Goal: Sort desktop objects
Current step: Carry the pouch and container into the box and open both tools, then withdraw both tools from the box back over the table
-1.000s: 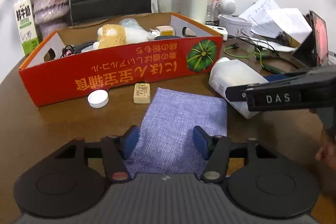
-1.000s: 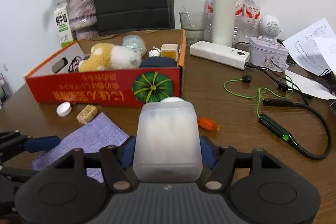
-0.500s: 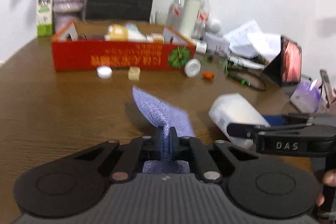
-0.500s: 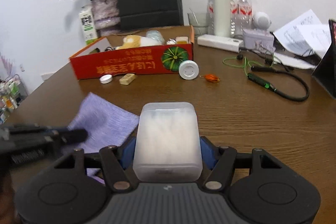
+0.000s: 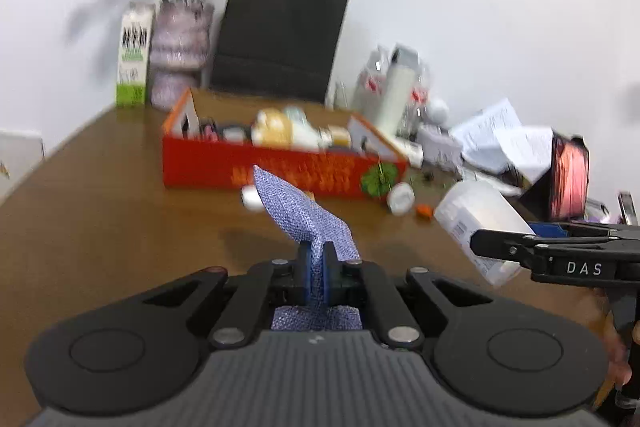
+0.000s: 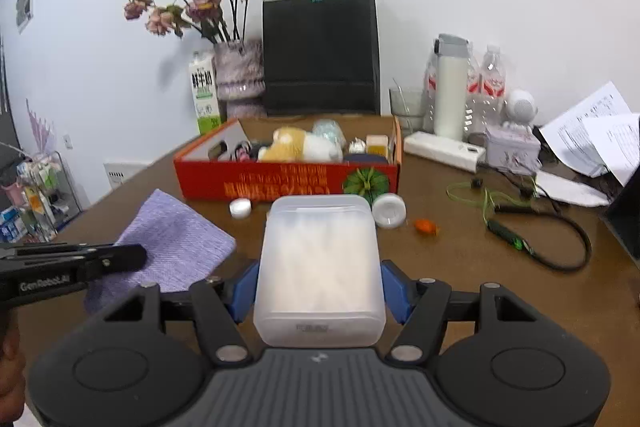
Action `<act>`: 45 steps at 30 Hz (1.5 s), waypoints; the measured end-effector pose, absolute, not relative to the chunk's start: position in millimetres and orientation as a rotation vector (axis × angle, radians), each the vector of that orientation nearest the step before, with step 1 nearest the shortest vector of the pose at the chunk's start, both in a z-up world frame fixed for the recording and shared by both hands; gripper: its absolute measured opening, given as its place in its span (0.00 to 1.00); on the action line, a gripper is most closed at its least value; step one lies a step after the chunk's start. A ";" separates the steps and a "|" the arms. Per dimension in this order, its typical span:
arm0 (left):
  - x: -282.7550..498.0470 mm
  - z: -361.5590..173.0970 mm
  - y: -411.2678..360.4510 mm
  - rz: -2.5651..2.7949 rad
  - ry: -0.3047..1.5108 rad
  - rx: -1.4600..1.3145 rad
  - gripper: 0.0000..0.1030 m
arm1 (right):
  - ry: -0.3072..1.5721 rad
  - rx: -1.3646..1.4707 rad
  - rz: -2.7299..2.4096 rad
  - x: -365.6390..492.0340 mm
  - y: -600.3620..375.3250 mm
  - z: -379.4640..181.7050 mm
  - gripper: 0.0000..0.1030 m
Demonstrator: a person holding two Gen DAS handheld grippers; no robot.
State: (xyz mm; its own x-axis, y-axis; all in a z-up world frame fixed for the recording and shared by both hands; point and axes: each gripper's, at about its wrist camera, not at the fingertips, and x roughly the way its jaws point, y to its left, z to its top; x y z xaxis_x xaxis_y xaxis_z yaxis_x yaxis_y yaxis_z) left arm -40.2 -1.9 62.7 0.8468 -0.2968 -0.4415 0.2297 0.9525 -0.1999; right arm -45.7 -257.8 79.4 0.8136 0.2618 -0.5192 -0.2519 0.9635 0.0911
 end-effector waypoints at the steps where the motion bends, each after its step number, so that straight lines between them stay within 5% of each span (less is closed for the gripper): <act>1: -34.0 69.9 1.8 -0.274 0.464 -0.135 0.06 | 0.559 0.015 0.282 -36.4 -257.1 84.6 0.61; 6: 37.1 114.0 22.0 -0.246 0.393 -0.116 0.06 | 0.585 0.012 0.310 55.0 -248.2 116.4 0.61; 10: 127.4 137.5 23.8 -0.208 0.434 -0.061 0.06 | 0.780 -0.026 0.311 164.4 -220.0 119.4 0.61; 18: 274.6 64.5 20.4 -0.223 0.796 -0.092 0.06 | 1.092 0.031 0.315 291.2 -174.0 59.1 0.61; 24: 263.5 25.4 9.0 -0.180 0.833 0.065 0.12 | 0.976 0.042 0.223 274.7 -164.8 34.6 0.61; 25: 259.4 23.9 9.1 -0.175 0.828 0.077 0.15 | 0.972 0.046 0.221 269.5 -163.0 28.6 0.61; 27: 254.2 24.0 9.2 -0.156 0.822 0.101 0.37 | 0.932 0.038 0.210 261.8 -160.8 23.1 0.62; 32: 250.7 54.2 14.3 -0.195 0.794 0.057 0.49 | 0.896 0.159 0.187 261.3 -179.4 49.9 0.62; 34: 252.3 73.9 17.1 -0.205 0.769 0.030 0.56 | 0.834 0.209 0.174 259.0 -191.0 71.6 0.70; 36: 258.0 92.0 18.7 -0.213 0.765 -0.019 0.74 | 0.815 0.220 0.184 262.2 -196.8 91.9 0.80; 45: 213.5 125.0 7.6 -0.155 0.717 -0.111 0.84 | 0.670 0.196 0.146 211.0 -218.7 117.7 0.80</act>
State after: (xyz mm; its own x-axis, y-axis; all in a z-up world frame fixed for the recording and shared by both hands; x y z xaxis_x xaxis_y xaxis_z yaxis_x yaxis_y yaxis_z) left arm 213.5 7.6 125.0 0.7431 -0.1792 -0.6448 0.1034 0.9827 -0.1538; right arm 211.0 -218.7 117.7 0.7745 0.1967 -0.6012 -0.0707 0.9714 0.2268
